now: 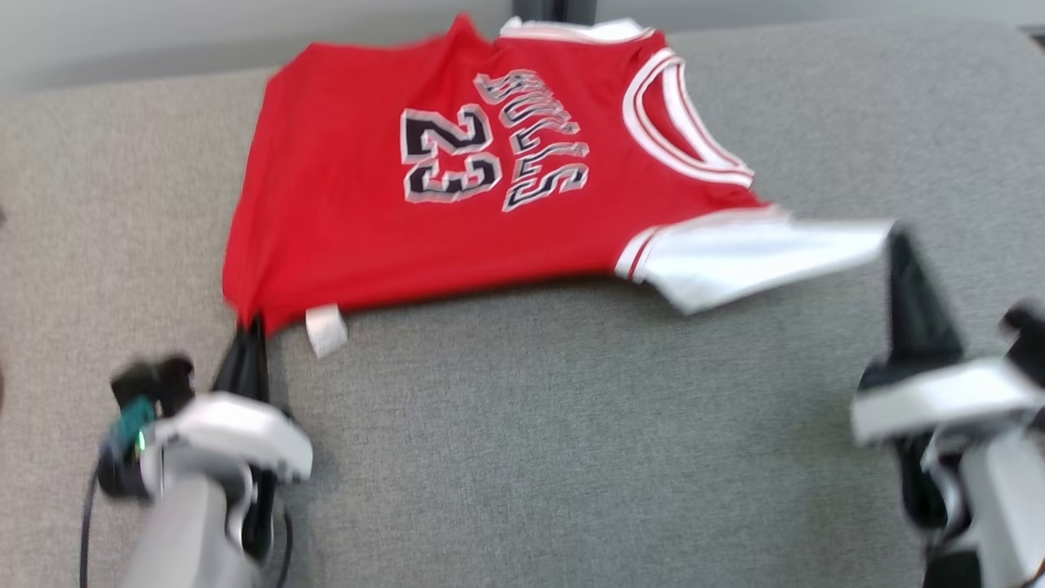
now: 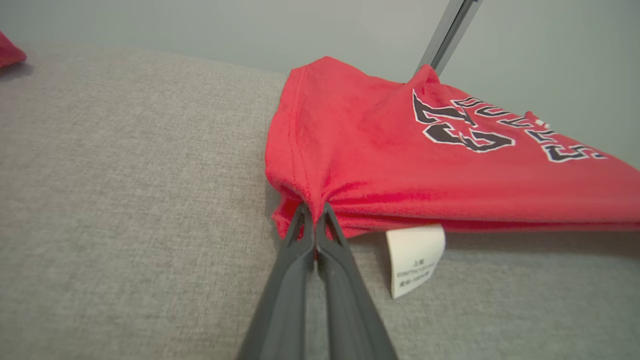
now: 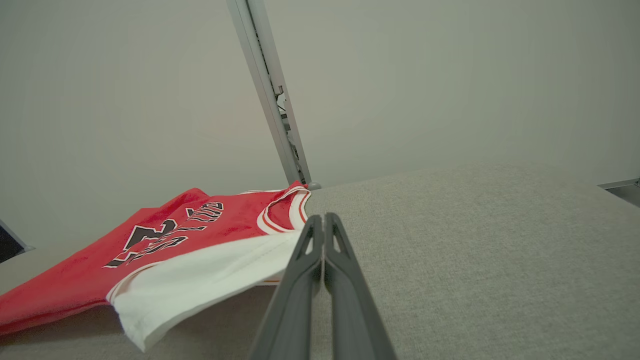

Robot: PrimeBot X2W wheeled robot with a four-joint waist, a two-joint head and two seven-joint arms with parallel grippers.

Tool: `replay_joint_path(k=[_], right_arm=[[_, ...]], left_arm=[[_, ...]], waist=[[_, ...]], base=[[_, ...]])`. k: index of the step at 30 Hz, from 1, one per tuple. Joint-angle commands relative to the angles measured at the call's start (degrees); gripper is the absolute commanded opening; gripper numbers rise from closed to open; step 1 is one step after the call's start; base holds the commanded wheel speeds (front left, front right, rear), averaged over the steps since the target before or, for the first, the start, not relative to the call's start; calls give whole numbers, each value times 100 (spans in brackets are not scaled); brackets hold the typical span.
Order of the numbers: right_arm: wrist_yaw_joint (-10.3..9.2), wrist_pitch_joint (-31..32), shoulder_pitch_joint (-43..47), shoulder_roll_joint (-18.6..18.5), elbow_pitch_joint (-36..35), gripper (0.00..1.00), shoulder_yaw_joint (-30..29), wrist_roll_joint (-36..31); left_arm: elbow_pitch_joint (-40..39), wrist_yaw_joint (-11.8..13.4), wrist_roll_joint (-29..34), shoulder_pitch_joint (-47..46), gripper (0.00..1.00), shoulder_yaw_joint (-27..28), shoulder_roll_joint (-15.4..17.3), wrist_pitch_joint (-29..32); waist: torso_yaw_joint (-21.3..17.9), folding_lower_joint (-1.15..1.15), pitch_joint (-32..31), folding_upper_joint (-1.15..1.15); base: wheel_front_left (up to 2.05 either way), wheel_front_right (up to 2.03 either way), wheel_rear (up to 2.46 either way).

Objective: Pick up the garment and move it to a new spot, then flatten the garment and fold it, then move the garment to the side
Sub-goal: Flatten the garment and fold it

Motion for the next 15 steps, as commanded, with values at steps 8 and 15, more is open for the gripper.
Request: replay_joint_path(k=[8,15], right_arm=[[-2,-26,1206,27,317,0,301,-38],[-2,-26,2130,-122,577,0,600,-17]], left_arm=[[-162,98,-77,1168,0,181,-18,-9],[-409,180,-302,2174,0,-102,-23,-10]], waist=[[-161,0,-759,0],[-147,0,-1415,0]], base=[[0,0,0],[0,0,0]])
